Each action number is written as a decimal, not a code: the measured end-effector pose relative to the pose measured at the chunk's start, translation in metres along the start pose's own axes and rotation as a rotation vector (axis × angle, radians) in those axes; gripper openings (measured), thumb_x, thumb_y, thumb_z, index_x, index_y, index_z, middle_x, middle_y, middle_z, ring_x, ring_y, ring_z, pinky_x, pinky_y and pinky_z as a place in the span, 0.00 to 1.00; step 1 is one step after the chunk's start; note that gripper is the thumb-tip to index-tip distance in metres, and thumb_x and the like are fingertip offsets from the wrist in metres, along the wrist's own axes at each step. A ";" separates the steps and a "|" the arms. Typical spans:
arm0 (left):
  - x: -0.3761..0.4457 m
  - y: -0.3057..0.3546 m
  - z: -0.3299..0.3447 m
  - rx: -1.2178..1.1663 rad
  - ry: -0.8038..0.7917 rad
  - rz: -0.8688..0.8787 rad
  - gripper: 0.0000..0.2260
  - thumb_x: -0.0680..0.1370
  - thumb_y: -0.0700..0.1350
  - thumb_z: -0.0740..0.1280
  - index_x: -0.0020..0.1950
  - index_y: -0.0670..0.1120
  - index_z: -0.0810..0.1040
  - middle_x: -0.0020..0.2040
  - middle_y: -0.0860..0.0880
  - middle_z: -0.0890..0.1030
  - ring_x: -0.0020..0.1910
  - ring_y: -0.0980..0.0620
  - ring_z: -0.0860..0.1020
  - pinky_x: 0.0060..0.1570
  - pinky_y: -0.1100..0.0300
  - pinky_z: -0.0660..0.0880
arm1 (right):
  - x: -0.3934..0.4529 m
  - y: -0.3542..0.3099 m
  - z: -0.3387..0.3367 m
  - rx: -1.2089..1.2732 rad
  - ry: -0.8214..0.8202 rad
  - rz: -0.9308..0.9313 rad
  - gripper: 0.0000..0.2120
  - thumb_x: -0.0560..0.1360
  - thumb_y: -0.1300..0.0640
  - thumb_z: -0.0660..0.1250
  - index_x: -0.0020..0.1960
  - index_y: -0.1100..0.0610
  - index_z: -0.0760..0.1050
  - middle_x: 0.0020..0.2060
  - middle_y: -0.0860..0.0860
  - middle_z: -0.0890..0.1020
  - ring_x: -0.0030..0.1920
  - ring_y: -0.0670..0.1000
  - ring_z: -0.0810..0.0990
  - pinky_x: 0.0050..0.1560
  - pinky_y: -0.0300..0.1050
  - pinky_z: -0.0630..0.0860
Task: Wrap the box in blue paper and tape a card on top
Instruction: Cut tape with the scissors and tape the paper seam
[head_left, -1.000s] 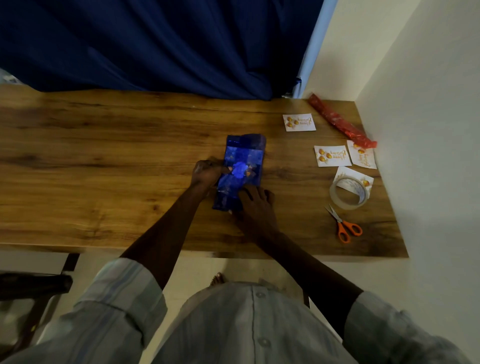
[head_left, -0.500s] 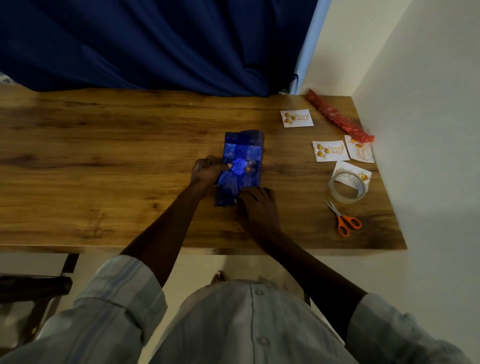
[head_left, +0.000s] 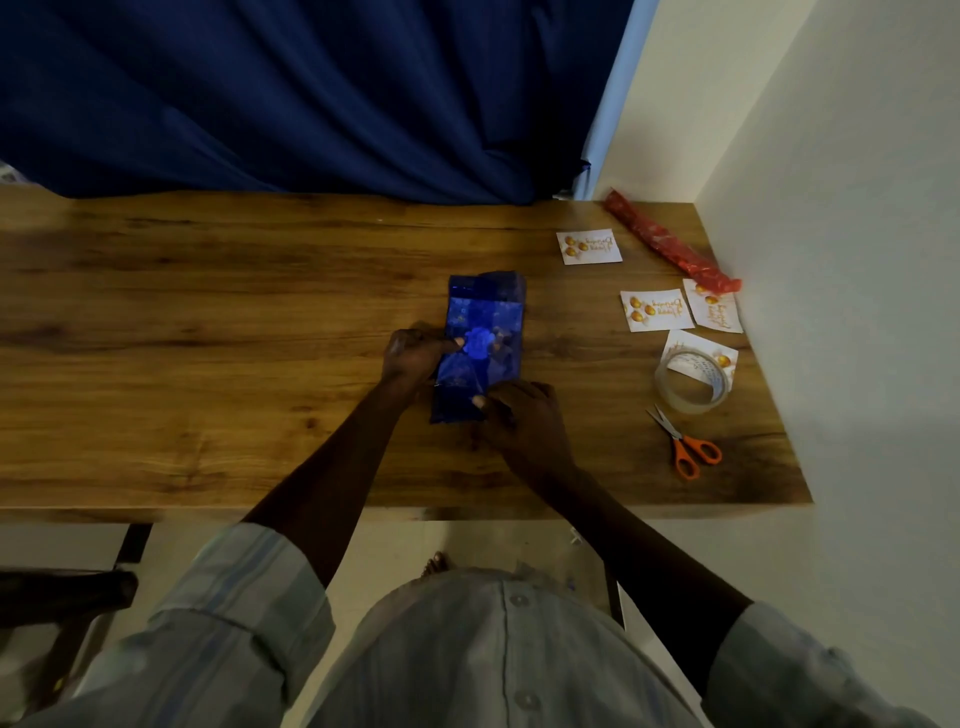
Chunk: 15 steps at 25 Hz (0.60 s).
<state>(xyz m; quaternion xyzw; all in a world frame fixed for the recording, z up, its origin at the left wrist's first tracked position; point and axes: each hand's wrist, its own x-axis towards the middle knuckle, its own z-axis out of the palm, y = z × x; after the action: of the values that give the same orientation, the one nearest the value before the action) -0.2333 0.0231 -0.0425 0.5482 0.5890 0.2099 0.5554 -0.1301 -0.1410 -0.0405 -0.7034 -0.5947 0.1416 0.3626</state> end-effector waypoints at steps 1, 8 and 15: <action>-0.001 0.000 0.001 0.001 -0.009 0.005 0.14 0.71 0.49 0.76 0.49 0.41 0.80 0.43 0.47 0.82 0.38 0.53 0.81 0.24 0.65 0.73 | -0.002 0.000 0.000 0.022 0.033 0.021 0.13 0.78 0.47 0.60 0.46 0.55 0.77 0.45 0.50 0.82 0.47 0.50 0.79 0.53 0.40 0.64; -0.004 -0.001 0.003 -0.039 0.034 0.005 0.09 0.70 0.46 0.77 0.39 0.44 0.80 0.42 0.45 0.82 0.37 0.48 0.79 0.26 0.62 0.70 | -0.003 -0.006 -0.001 0.011 0.249 0.077 0.15 0.78 0.50 0.56 0.49 0.59 0.76 0.47 0.53 0.81 0.48 0.52 0.78 0.53 0.38 0.64; 0.000 -0.004 0.002 -0.014 0.048 0.023 0.16 0.67 0.50 0.79 0.47 0.42 0.83 0.43 0.45 0.85 0.36 0.49 0.81 0.29 0.61 0.72 | -0.001 -0.004 0.009 -0.062 0.169 -0.131 0.08 0.74 0.56 0.63 0.43 0.60 0.78 0.53 0.55 0.83 0.53 0.52 0.79 0.56 0.44 0.67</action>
<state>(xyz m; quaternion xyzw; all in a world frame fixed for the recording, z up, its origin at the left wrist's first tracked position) -0.2333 0.0214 -0.0469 0.5458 0.5946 0.2334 0.5423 -0.1387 -0.1386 -0.0441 -0.6831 -0.6110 0.0395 0.3981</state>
